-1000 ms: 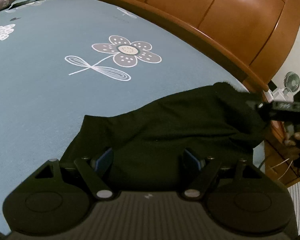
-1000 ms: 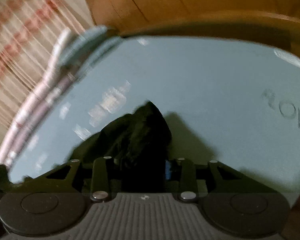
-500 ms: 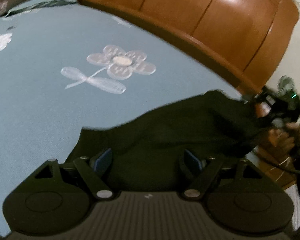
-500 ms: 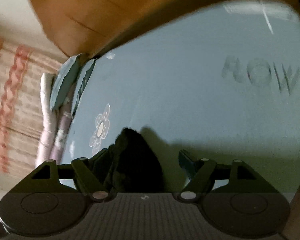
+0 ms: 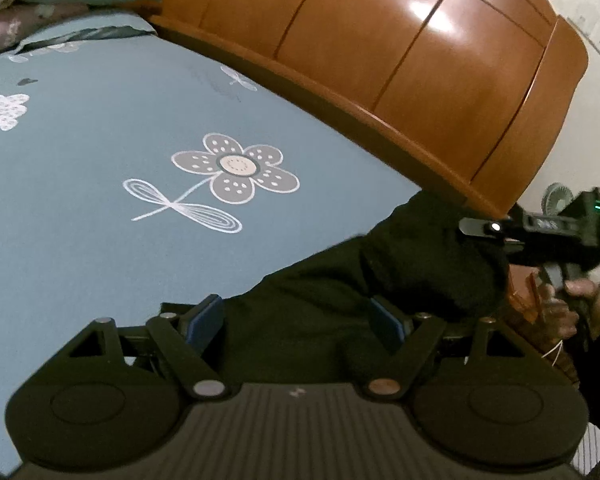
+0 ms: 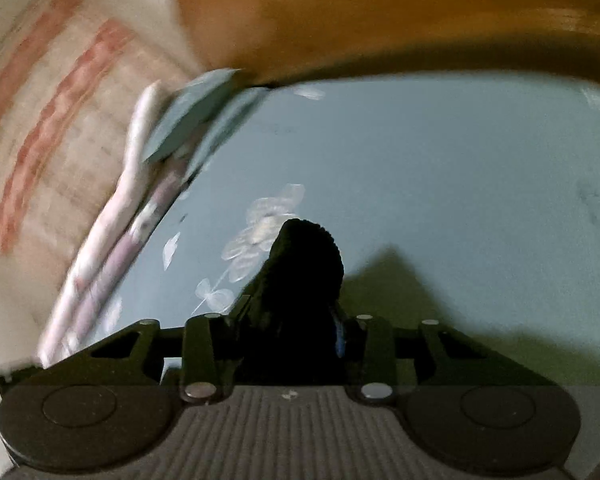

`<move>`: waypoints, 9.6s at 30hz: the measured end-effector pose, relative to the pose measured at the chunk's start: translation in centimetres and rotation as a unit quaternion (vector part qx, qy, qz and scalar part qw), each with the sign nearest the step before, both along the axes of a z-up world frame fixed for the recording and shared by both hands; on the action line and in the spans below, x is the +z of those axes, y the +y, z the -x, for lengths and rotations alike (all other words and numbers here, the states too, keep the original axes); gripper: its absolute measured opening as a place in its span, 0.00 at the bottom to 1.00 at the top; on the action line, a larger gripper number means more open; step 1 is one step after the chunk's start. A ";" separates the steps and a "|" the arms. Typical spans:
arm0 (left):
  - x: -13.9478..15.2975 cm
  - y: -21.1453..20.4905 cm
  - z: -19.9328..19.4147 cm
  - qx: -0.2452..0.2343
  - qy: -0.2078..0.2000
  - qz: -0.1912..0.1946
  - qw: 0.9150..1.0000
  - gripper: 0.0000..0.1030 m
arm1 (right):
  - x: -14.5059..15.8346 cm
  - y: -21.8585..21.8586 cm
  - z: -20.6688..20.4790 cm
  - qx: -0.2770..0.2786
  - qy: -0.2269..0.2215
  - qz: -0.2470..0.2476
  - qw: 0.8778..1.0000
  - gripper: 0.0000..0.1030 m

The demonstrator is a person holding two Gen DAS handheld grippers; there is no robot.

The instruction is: Fold clothes

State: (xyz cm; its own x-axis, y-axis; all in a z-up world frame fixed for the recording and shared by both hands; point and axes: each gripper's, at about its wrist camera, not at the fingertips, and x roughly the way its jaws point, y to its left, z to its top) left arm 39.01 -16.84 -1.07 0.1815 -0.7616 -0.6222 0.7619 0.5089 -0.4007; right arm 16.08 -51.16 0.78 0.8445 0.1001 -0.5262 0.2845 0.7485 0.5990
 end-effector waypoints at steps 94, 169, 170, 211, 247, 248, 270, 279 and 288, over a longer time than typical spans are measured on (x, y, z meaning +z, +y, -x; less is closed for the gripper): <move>-3.1 -2.0 2.7 -0.111 0.072 0.023 0.991 0.81 | 1.4 0.7 -1.3 -0.025 0.102 0.219 0.970 0.29; -2.7 18.0 9.9 -0.017 -0.051 -0.129 0.990 0.83 | -3.2 21.6 -3.9 0.047 0.216 0.076 0.972 0.84; -2.9 18.5 9.9 -0.015 -0.049 -0.127 0.991 0.83 | -3.7 21.9 -4.0 0.042 0.223 0.076 0.971 0.85; -5.0 22.7 10.9 0.097 0.030 -0.099 0.990 0.98 | -5.3 25.8 -3.7 0.090 0.284 0.202 0.933 1.00; -2.9 23.3 13.7 0.322 0.103 0.066 0.939 0.98 | -3.7 28.3 -7.4 0.365 0.017 0.074 0.928 0.91; -2.9 23.1 13.4 0.320 0.108 0.068 0.939 0.98 | -4.0 28.3 -8.0 0.369 0.025 0.067 0.927 0.91; -8.0 24.7 7.6 0.340 0.276 0.181 0.880 0.98 | -5.4 29.9 -14.7 0.507 0.046 -0.090 0.856 0.99; -8.2 24.9 7.6 0.344 0.277 0.194 0.876 0.98 | -4.9 33.1 -14.2 0.557 0.032 -0.166 0.813 0.99; -8.5 25.5 7.9 0.342 0.271 0.220 0.873 0.98 | -5.0 36.2 -9.8 0.605 0.058 -0.164 0.777 1.00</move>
State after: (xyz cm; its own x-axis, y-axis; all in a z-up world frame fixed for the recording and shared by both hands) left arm 31.13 8.67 -9.58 0.4573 -0.7766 -0.4333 -0.0214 0.4774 -0.8784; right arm 25.84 -14.96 -4.19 -0.0232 0.9283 -0.3711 -0.4418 0.3234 0.8368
